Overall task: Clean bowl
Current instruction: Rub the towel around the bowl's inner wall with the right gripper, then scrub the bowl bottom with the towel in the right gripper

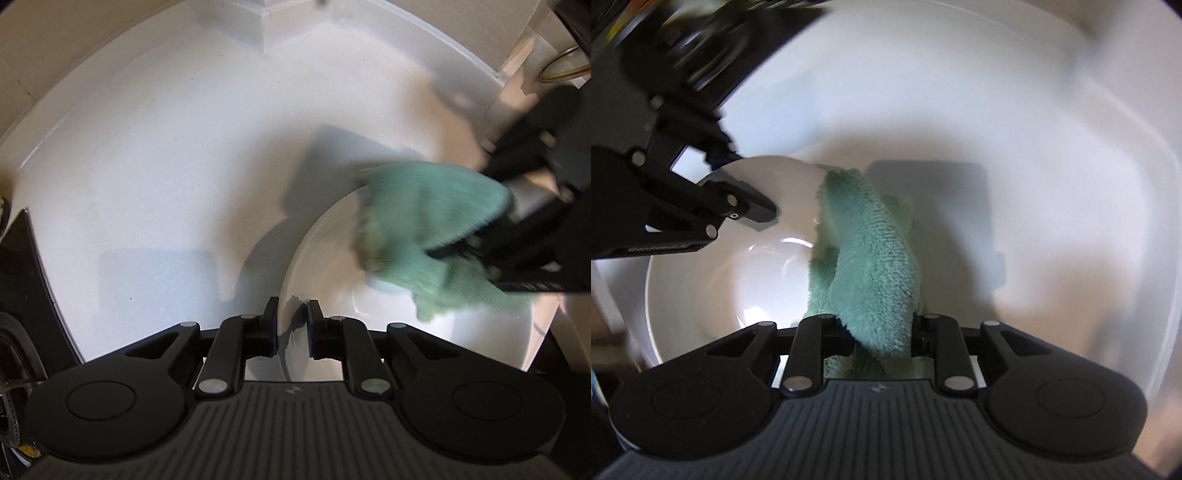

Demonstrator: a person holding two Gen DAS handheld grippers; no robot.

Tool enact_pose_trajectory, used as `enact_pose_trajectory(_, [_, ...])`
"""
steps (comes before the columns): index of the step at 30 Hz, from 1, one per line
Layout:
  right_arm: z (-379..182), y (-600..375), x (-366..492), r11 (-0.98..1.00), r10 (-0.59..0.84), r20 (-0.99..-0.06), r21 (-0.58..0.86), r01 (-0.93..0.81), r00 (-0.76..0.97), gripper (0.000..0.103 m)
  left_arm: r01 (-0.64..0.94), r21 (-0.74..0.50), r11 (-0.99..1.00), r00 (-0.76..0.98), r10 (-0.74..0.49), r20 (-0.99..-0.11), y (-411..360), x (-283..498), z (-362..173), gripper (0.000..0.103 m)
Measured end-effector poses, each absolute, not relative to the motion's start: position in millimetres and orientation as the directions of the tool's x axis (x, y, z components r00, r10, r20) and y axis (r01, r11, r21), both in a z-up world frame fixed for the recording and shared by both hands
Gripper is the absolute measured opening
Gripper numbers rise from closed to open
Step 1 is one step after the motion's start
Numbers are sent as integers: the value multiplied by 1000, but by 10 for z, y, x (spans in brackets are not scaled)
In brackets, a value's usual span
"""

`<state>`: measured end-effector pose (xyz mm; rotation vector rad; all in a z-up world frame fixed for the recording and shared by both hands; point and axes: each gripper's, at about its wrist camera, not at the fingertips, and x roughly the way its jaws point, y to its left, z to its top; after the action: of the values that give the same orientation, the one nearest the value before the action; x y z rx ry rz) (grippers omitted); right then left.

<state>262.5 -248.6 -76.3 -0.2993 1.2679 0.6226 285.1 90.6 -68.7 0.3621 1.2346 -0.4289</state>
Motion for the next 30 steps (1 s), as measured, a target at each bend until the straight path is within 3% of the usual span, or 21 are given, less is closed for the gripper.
enact_pose_trajectory(5, [-771, -2597, 2587, 803, 288, -949, 167, -572, 127, 21, 498, 33, 866, 277, -123, -953, 896, 2812, -679, 17])
enact_pose_trajectory(8, [-966, -1648, 2443, 749, 260, -958, 123, -651, 118, 20, 507, 11, 862, 270, -147, -952, 921, 2701, -657, 14])
enact_pose_trajectory(13, [-900, -1565, 2556, 603, 243, -965, 71, -794, 99, 21, 534, -26, 845, 273, -201, -941, 955, 2711, -516, 14])
enact_pose_trajectory(22, [-785, -1296, 2778, 293, 237, -961, -68, -954, 141, 22, 571, 68, 818, 261, -102, -960, 640, 2773, -658, 11])
enact_pose_trajectory(30, [-778, -1570, 2909, 747, 238, -950, 48, -663, 200, 21, 499, 74, 864, 297, -90, -951, 625, 2710, -651, 11])
